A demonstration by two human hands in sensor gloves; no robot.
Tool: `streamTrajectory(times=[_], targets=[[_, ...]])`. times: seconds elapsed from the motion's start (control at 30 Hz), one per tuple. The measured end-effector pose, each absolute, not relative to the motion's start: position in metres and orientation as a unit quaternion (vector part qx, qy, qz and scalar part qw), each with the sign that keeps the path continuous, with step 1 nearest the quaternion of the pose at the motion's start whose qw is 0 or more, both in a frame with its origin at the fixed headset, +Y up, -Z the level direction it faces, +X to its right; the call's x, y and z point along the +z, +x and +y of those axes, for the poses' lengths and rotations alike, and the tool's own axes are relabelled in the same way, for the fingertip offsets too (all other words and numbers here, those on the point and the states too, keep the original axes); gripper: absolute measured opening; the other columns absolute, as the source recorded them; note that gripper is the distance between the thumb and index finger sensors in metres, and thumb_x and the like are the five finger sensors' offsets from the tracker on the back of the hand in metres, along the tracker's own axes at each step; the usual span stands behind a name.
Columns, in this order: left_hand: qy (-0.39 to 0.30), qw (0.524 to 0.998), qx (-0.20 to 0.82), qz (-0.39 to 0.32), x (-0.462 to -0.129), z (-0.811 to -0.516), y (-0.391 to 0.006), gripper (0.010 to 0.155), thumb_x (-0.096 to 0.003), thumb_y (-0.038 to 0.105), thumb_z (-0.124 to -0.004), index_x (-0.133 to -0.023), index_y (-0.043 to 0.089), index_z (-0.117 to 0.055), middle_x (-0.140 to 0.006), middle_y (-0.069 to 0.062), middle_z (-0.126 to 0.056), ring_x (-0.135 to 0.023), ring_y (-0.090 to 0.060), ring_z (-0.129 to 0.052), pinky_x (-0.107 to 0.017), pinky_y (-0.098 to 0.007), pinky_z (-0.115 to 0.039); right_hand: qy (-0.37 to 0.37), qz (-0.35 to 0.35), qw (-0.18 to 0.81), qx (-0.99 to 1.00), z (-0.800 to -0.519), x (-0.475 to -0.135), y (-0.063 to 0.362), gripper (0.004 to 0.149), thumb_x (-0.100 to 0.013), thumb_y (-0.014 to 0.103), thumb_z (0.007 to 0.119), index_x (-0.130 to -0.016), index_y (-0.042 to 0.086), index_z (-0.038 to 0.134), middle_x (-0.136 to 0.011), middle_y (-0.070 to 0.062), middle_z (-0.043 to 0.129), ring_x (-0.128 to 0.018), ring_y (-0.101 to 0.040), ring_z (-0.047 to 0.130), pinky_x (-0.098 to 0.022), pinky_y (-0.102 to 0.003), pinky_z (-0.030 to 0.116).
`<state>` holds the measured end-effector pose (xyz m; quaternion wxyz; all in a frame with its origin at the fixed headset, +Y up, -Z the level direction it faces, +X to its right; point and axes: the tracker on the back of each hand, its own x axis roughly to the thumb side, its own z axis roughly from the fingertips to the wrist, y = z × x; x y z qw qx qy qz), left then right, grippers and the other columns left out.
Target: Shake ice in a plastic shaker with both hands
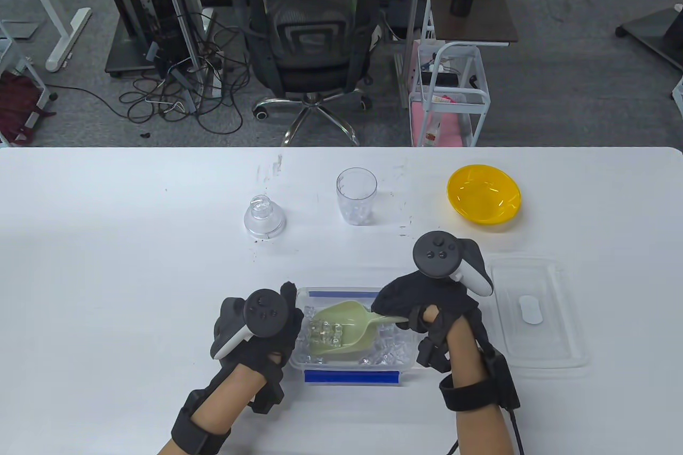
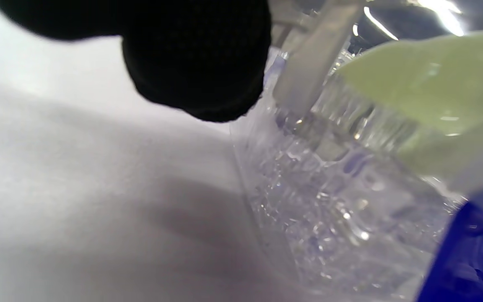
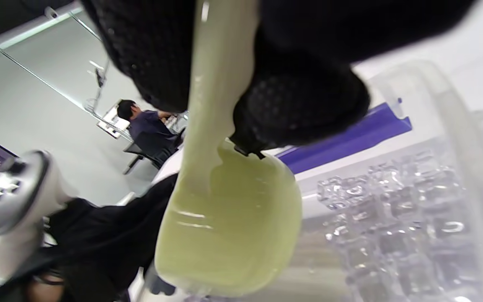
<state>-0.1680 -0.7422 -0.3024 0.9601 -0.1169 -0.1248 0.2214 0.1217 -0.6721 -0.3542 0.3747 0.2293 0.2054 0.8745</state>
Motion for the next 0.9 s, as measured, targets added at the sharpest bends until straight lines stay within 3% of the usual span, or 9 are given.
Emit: streamTrajectory(times=[0.57,0.9], targets=[[-0.122,0.957,0.23,-0.125,-0.303,-0.743,-0.169,0.064,-0.0574,0.035,-0.054,-0.109,0.0,-0.039,-0.055,-0.018,-0.094,-0.024,-0.019,-0.096,-0.018,-0.032,-0.084,0.254,0.217,0.439,0.834,-0.67,-0.355,0.136,0.047,-0.044,0.031,0.085,-0.073,-0.003,0.099,-0.033,-0.023,0.102,-0.004,-0.023,0.09,0.006,-0.027,0.075],[-0.123,0.957,0.232,-0.125,-0.303,-0.743,-0.17,0.064,-0.0574,0.035,-0.053,-0.109,0.0,-0.039,-0.055,-0.018,-0.094,-0.024,-0.019,-0.096,-0.018,-0.032,-0.085,0.289,0.157,0.569,0.754,-0.657,-0.353,0.172,0.047,-0.046,0.031,0.083,-0.075,-0.003,0.098,-0.035,-0.022,0.101,-0.005,-0.023,0.09,0.005,-0.026,0.076]])
